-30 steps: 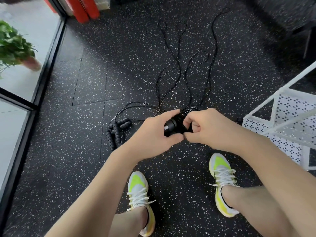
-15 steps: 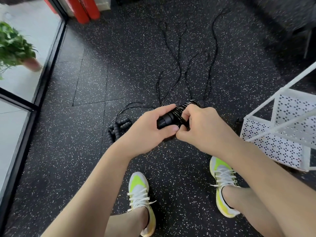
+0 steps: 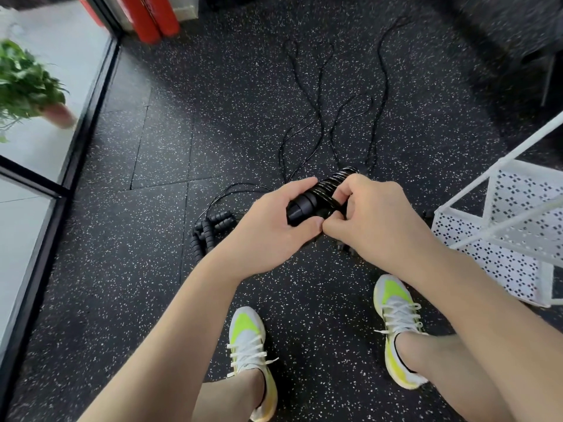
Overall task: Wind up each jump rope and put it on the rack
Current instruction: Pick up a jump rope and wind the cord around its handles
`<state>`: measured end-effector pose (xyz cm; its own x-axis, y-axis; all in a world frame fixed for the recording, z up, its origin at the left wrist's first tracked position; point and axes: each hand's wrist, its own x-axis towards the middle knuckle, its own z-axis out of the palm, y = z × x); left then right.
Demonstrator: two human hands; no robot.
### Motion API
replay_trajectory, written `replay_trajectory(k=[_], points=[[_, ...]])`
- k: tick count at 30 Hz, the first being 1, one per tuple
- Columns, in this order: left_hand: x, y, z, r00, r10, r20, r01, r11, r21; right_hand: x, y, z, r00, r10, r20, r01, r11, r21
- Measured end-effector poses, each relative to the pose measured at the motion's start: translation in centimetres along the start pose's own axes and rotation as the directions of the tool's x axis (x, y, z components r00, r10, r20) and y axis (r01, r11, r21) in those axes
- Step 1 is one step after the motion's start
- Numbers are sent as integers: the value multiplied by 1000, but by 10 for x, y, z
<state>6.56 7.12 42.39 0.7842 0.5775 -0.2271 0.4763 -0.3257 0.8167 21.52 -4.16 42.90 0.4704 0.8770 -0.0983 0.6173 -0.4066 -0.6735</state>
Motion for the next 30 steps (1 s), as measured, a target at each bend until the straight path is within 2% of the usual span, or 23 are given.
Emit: replay_trajectory(k=[2, 5, 9, 12, 17, 22, 27, 30], points=[[1, 0, 1, 1000, -7, -16, 7, 1000, 1, 1, 2, 0, 1000, -13, 3, 13, 1000, 12], [0, -2, 4, 994, -95, -57, 84, 982, -166, 4, 4, -2, 997, -63, 50, 63, 998, 19], [3, -5, 11, 981, -159, -112, 125, 957, -261, 5, 8, -3, 981, -111, 156, 107, 994, 37], [4, -3, 13, 978, -184, -96, 151, 949, -278, 6, 11, -7, 977, -112, 181, 104, 993, 55], [3, 2, 14, 990, -131, -57, 118, 974, -195, 6, 13, -14, 977, -77, 198, 71, 997, 39], [4, 3, 13, 995, -74, -67, 63, 988, -144, 5, 11, -13, 991, -20, 133, 15, 999, 41], [4, 2, 12, 995, -45, -85, 34, 991, -126, -1, 1, -1, 1000, 13, 5, -13, 1000, 6], [3, 0, 9, 995, -33, -96, 14, 982, -187, -4, -3, 2, 997, 22, -73, -20, 999, 30]])
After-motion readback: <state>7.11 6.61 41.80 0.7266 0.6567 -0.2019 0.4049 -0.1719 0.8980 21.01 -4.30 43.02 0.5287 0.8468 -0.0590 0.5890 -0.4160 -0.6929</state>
